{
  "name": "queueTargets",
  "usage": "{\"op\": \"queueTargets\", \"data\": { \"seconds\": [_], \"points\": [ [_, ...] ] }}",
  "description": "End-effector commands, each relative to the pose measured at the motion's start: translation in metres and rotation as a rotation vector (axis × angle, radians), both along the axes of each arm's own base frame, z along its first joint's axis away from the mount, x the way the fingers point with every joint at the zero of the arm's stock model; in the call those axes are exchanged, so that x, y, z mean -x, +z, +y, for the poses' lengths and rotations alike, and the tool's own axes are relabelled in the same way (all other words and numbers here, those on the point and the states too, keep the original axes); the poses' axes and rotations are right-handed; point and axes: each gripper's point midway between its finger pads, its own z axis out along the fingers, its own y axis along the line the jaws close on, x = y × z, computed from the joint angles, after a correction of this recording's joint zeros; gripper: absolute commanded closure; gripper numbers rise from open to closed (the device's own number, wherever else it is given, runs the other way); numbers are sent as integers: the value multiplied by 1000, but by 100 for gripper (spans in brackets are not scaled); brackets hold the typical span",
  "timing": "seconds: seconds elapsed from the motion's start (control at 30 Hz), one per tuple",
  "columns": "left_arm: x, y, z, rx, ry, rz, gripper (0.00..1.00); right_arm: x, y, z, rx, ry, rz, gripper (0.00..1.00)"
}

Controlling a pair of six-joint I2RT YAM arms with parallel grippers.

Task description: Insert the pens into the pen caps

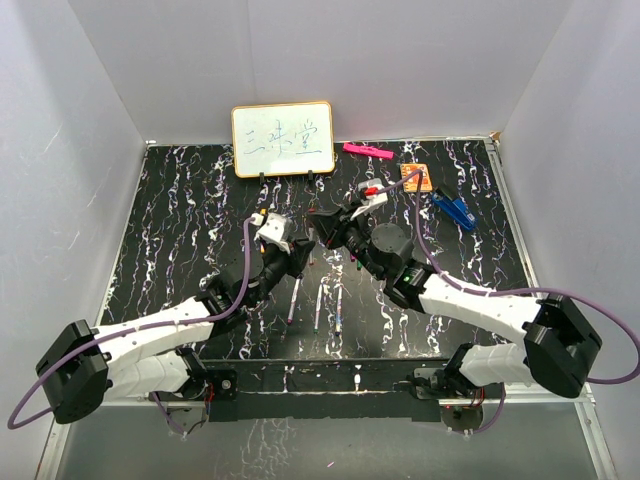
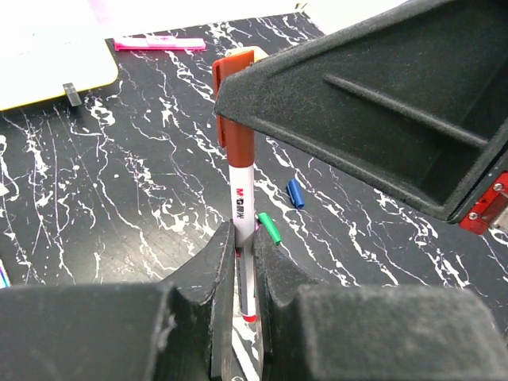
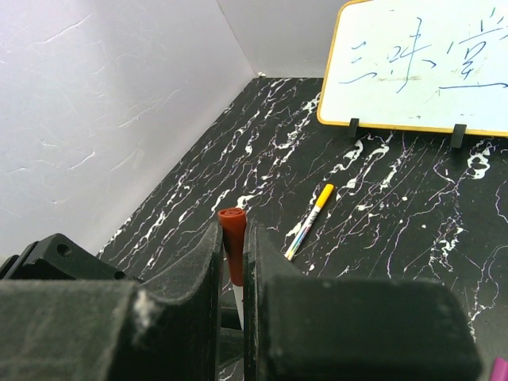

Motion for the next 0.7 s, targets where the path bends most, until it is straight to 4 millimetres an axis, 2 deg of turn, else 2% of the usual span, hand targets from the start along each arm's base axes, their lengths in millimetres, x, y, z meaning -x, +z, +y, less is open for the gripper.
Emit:
{"op": "queueTargets", "data": {
  "seconds": [0.0, 0.07, 0.1, 0.23, 0.33, 0.37, 0.5, 0.53, 0.6, 0.67],
  "points": [
    [0, 167, 22, 394, 64, -316, 100, 57, -108, 21, 266, 197, 276, 100],
    [-2, 155, 19, 357, 64, -271, 100, 44, -100, 18, 275, 128, 270, 100],
    [-2, 150, 19, 343, 65, -248, 100, 38, -93, 19, 276, 107, 262, 96],
    [-2, 116, 19, 295, 71, -144, 100, 14, -51, 23, 268, 22, 185, 71],
    [-1, 76, 20, 224, 90, -18, 100, -6, -5, 15, 247, -85, 108, 45],
    [0, 64, 21, 211, 97, 22, 100, -10, 12, 9, 232, -125, 83, 40],
    [5, 21, 31, 160, 139, 132, 100, -16, 75, -20, 159, -248, -17, 29],
    [5, 16, 36, 155, 158, 146, 100, -15, 87, -28, 140, -271, -34, 27],
    [4, 8, 44, 131, 203, 161, 100, -12, 104, -44, 114, -309, -60, 26],
    [0, 4, 52, 97, 249, 165, 100, -8, 113, -59, 94, -345, -69, 26]
  ]
}}
